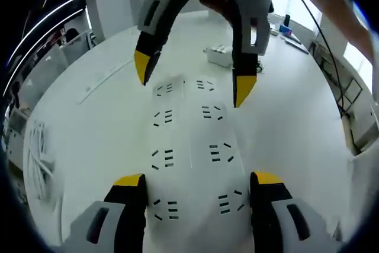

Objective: Straighten the power strip on the desk, plug the charger into it

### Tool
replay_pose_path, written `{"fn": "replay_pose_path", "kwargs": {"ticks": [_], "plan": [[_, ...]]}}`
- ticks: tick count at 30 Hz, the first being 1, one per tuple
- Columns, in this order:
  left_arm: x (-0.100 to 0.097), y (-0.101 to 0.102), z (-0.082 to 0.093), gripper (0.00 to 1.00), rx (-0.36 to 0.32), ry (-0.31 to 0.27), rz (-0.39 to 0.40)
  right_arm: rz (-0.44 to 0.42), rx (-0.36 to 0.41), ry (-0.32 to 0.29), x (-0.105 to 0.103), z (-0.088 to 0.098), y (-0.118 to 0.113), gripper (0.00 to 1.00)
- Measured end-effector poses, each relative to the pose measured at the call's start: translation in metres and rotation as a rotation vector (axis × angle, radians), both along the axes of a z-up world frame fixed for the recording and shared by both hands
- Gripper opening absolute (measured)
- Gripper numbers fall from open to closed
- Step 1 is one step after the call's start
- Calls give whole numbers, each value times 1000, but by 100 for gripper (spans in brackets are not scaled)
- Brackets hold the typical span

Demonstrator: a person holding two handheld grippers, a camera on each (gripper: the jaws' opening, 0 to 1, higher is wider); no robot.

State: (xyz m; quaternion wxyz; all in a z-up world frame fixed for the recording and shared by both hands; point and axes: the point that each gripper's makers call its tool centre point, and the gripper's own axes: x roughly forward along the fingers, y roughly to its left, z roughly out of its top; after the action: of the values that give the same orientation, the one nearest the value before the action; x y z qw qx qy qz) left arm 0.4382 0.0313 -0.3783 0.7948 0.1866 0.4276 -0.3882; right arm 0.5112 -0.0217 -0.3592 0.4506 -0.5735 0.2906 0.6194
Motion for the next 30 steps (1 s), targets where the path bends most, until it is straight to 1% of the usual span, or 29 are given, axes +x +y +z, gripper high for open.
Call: {"fn": "replay_pose_path", "kwargs": {"ticks": [1, 3, 5, 7, 8, 9, 15, 20, 24, 30], "plan": [[0, 0, 0, 72, -1, -1, 0, 21, -16, -3, 1, -2, 1, 70], [0, -1, 0, 72, -1, 0, 0, 29, -35, -5, 2, -5, 2, 70], [0, -1, 0, 72, 0, 1, 0, 41, -78, 1, 3, -10, -2, 69], [0, -1, 0, 72, 0, 1, 0, 52, -94, 12, 2, -13, -3, 65], [0, -1, 0, 72, 1, 1, 0, 56, -106, 38, -2, -14, -5, 64], [0, -2, -1, 72, 0, 1, 0, 60, -98, 32, 0, -14, -3, 63], [0, -3, -1, 72, -1, 0, 1, 80, -108, 48, -2, -16, -4, 64], [1, -3, 0, 72, -4, -3, 1, 80, -118, 51, -3, -21, -5, 66], [1, -3, 0, 72, 1, 1, 1, 82, -129, 50, -3, -21, -6, 66], [1, -3, 0, 72, 6, 5, 0, 77, -111, 59, -3, -20, -5, 66]]}}
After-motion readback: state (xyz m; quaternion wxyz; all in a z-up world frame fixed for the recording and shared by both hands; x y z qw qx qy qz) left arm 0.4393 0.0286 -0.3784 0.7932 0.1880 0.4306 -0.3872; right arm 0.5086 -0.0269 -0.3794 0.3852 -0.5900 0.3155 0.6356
